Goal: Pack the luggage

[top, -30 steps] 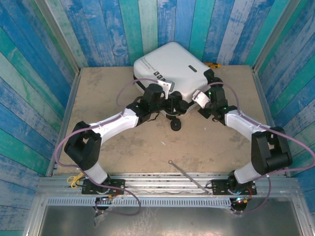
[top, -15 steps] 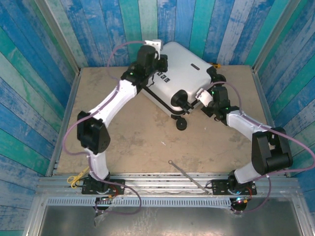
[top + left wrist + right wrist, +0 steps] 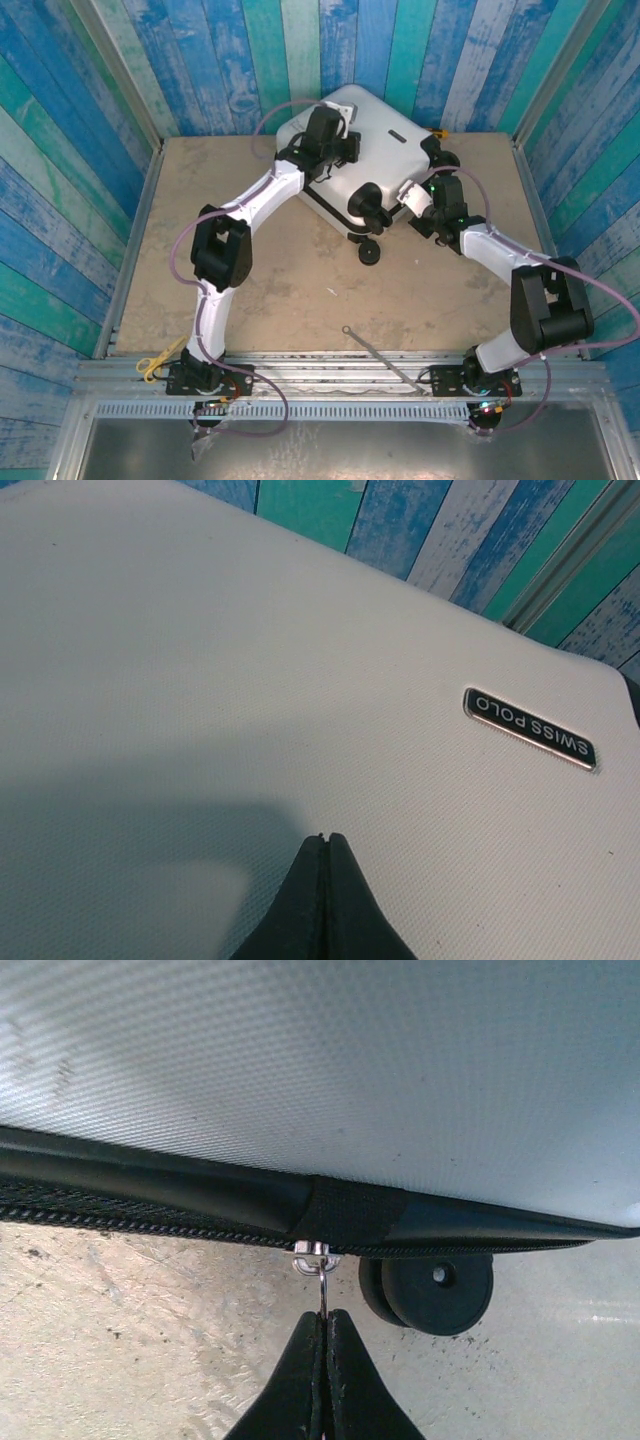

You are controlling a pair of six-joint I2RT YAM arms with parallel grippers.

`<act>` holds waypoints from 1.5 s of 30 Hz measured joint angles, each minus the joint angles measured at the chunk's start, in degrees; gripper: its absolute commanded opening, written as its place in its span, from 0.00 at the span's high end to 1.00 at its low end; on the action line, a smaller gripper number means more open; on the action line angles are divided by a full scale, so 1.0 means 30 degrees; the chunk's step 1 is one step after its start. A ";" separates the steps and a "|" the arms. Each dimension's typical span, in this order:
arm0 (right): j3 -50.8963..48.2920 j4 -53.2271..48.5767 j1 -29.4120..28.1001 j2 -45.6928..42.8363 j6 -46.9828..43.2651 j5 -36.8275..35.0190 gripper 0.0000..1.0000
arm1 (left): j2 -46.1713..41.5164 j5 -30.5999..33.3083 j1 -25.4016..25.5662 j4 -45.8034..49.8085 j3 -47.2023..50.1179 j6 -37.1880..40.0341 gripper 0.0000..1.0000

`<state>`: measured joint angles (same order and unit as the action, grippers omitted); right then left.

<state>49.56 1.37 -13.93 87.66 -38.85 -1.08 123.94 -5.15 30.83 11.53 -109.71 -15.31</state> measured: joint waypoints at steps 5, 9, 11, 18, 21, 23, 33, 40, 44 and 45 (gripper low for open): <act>-0.0036 0.0474 0.0954 0.0306 -0.0022 0.1894 1.00 | -0.0619 -0.0452 -0.0124 -0.2790 0.2186 -0.0415 1.00; -0.0182 0.1231 0.2040 0.0707 -0.0109 0.3869 1.00 | -0.0984 -0.0787 -0.0175 -0.4677 0.3519 -0.0459 1.00; -0.0138 0.1472 0.2353 0.1027 -0.0189 0.4561 0.99 | -0.1188 -0.0933 -0.0197 -0.5727 0.4240 -0.0452 1.00; 0.0998 0.1501 0.2608 0.2565 -0.0233 0.5646 1.00 | -0.1756 -0.1348 -0.0291 -0.9289 0.6462 -0.0372 1.00; 0.1406 0.1494 0.2674 0.2892 -0.0189 0.5559 1.00 | -0.1996 -0.1399 -0.0299 -1.0207 0.7162 -0.0350 1.00; 0.1654 0.1486 0.2703 0.3082 -0.0153 0.5457 1.00 | -0.2157 -0.1399 -0.0299 -1.0586 0.7519 -0.0357 1.00; 0.2251 0.1749 0.3016 0.3738 -0.0022 0.5581 1.00 | -0.2710 -0.1399 -0.0299 -1.1999 0.8823 -0.0328 1.00; 0.3927 0.1661 0.3453 0.5129 0.0204 0.6018 1.00 | -0.3220 -0.1479 -0.0291 -1.2721 0.9806 -0.0306 1.00; 0.4743 0.1290 0.3504 0.5654 0.0525 0.6309 1.00 | -0.3504 -0.1464 -0.0168 -1.3172 1.0346 -0.0036 1.00; 0.4896 0.1173 0.3519 0.5748 0.0590 0.6411 1.00 | -0.3599 -0.1413 -0.0109 -1.3223 1.0477 0.0073 1.00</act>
<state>64.25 4.89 -3.38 104.90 -37.08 18.15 113.14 -9.39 30.50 -28.14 -78.28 -15.09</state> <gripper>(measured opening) 0.044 0.048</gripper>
